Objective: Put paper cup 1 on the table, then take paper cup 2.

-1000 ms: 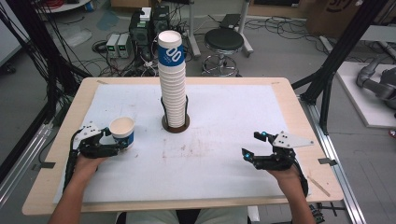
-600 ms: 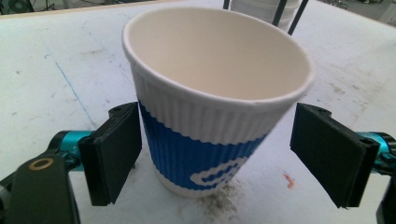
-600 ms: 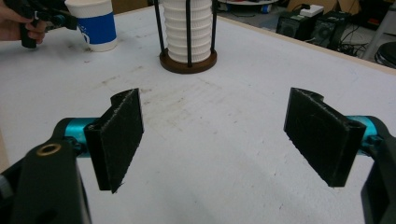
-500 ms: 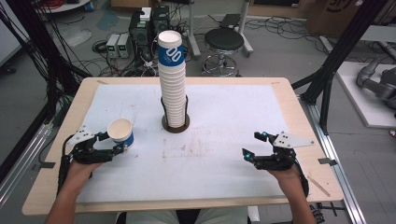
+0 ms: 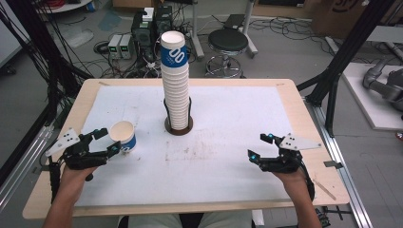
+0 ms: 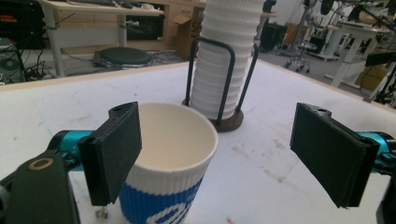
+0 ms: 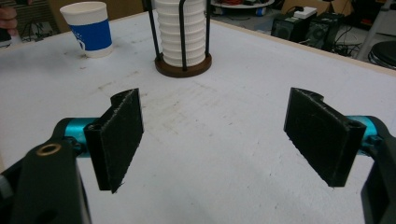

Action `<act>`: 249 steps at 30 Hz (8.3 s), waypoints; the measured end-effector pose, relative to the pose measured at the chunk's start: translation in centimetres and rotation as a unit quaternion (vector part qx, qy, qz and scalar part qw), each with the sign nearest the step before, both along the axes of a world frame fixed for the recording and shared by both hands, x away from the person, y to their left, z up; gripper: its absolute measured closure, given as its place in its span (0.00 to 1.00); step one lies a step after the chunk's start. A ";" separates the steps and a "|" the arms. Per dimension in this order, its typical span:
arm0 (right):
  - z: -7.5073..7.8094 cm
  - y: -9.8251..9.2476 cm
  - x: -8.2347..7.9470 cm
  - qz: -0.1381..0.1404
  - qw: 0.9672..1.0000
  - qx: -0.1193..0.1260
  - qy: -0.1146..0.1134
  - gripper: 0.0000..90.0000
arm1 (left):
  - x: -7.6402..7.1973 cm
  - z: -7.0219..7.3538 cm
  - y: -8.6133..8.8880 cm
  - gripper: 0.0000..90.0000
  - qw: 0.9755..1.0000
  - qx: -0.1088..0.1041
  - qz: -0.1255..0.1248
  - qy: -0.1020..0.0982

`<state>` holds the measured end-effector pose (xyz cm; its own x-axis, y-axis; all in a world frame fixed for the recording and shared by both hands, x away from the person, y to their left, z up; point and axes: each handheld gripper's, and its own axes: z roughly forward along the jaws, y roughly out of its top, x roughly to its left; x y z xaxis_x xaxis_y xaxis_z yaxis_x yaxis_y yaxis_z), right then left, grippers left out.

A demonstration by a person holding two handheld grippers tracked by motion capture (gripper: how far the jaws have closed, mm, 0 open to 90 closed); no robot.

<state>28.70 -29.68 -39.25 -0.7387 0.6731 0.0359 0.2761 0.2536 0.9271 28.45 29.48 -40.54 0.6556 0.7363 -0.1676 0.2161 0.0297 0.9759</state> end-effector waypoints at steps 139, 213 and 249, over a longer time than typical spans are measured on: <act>22.8 23.1 18.1 0.095 0.994 -0.043 0.025 0.32 | 0.1 -1.0 -8.0 0.19 0.995 0.006 -0.101 -0.025; 30.1 16.7 13.9 0.069 0.996 0.026 -0.058 0.33 | 0.0 -1.0 -8.5 0.20 0.993 -0.003 -0.117 -0.024; 11.3 6.0 6.4 0.084 0.996 -0.027 0.001 0.33 | -0.4 -1.0 -10.5 0.19 0.987 0.003 -0.157 -0.024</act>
